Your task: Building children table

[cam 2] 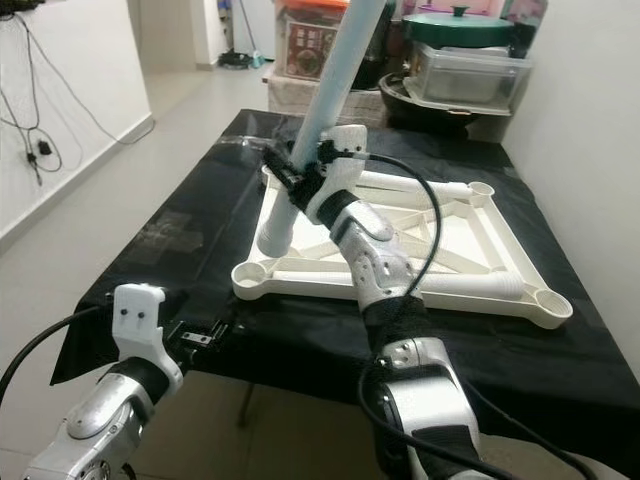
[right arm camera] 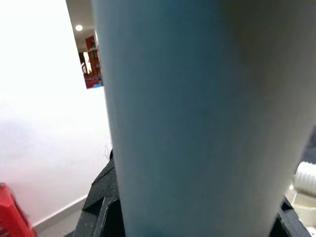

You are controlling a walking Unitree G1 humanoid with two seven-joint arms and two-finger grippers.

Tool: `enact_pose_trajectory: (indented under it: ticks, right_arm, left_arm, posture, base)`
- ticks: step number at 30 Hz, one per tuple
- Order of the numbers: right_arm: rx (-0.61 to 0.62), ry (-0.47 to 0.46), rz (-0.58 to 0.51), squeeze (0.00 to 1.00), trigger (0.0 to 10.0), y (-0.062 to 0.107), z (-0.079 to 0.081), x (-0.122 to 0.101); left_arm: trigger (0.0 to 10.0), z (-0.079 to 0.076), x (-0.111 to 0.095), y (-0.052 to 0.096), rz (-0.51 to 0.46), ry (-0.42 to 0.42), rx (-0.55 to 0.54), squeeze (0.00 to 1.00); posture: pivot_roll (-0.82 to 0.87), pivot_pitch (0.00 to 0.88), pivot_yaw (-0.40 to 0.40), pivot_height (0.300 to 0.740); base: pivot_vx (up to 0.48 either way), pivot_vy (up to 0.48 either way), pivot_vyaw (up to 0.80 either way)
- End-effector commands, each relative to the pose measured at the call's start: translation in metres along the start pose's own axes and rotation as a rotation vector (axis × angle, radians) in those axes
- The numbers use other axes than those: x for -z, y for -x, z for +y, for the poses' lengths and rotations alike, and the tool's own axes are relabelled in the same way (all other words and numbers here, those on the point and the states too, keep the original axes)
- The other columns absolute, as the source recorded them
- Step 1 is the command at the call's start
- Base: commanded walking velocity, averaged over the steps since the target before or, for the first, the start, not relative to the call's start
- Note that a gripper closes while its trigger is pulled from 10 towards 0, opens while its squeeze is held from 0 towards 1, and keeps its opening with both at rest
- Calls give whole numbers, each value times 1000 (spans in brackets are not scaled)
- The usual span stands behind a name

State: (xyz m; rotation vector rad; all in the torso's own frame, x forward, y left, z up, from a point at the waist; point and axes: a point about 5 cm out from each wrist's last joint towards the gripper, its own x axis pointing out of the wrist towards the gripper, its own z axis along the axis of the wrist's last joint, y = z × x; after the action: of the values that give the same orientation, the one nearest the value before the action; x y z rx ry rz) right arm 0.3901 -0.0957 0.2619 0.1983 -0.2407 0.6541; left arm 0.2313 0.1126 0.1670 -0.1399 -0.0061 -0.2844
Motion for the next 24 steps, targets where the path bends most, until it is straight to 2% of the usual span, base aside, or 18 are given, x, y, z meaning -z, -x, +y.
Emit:
enact_pose_trajectory:
  ticks: [1, 8, 12, 14, 19, 24]
  right_arm:
    - [-10, 23, -13, 0, 10000, -4, 1, -5]
    - [31, 27, 17, 0, 10000, -9, -9, -3]
    - [15, 27, 28, 0, 10000, -11, -10, -3]
    - [-9, 14, 32, 0, 10000, -14, -8, -4]
    - [-139, -83, 36, 0, 10000, -22, 5, -2]
    - [-194, -116, 42, 0, 10000, -25, 12, 0]
  left_arm:
    - [10000, -5, -2, 2, 3, -11, 9, 0]
    - [10000, -23, -9, 14, 4, 8, 49, 0]
    - [10000, -27, -10, 17, 11, 7, 59, 0]
    - [10000, -29, -10, 18, 15, 9, 61, 0]
    - [10000, -31, -9, 22, 34, 9, 58, 0]
    - [10000, -30, -8, 24, 45, 5, 54, 0]
  posture:
    - [50, 134, -96, 740]
    - [48, 212, -99, 740]
    - [46, 225, -100, 740]
    - [46, 238, -100, 740]
    - [47, 250, -103, 740]
    - [49, 255, -103, 740]
  base:
    - [0, 0, 0]
    - [0, 0, 0]
    - [0, 0, 0]
    - [0, 0, 0]
    - [0, 0, 0]
    - [0, 0, 0]
